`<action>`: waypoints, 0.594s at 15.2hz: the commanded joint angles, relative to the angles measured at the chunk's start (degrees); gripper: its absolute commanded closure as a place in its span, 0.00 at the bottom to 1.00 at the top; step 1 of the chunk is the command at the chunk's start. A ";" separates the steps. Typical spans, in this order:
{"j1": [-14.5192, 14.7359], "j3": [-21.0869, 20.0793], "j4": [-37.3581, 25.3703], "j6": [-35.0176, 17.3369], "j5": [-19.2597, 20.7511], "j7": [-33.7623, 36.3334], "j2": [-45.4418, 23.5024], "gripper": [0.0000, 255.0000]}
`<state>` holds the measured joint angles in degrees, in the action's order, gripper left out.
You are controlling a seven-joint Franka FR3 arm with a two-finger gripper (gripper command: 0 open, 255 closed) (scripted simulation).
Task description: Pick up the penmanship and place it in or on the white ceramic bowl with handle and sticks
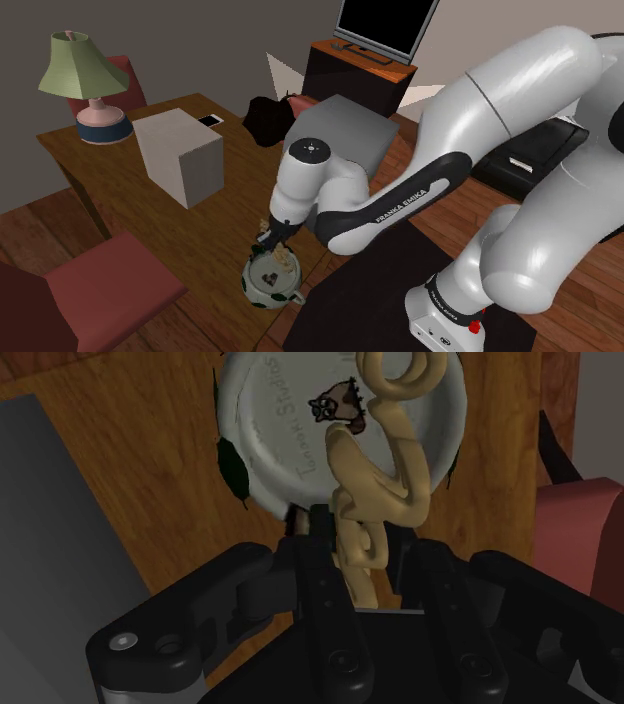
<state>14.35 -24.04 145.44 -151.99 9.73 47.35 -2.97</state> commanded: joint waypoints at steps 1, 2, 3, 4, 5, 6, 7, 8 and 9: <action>1.05 -1.51 5.26 -1.07 -3.44 -0.20 4.66 1.00; 1.09 -1.29 5.32 -1.92 -2.36 0.62 3.74 1.00; 1.03 -1.16 5.35 -2.75 -1.22 1.47 2.81 1.00; 0.94 -1.04 5.36 -3.57 -0.01 2.39 1.86 1.00; 0.87 -0.88 5.35 -4.37 1.27 3.36 0.90 1.00; 0.84 -0.66 5.32 -5.16 2.62 4.38 -0.07 1.00; 0.88 -0.36 5.27 -5.93 4.04 5.45 -1.06 1.00; 0.97 0.01 5.19 -6.67 5.51 6.56 -2.05 1.00; 1.12 0.46 5.08 -7.40 7.03 7.71 -3.04 1.00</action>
<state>15.43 -23.98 150.61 -158.63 15.24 54.01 -5.04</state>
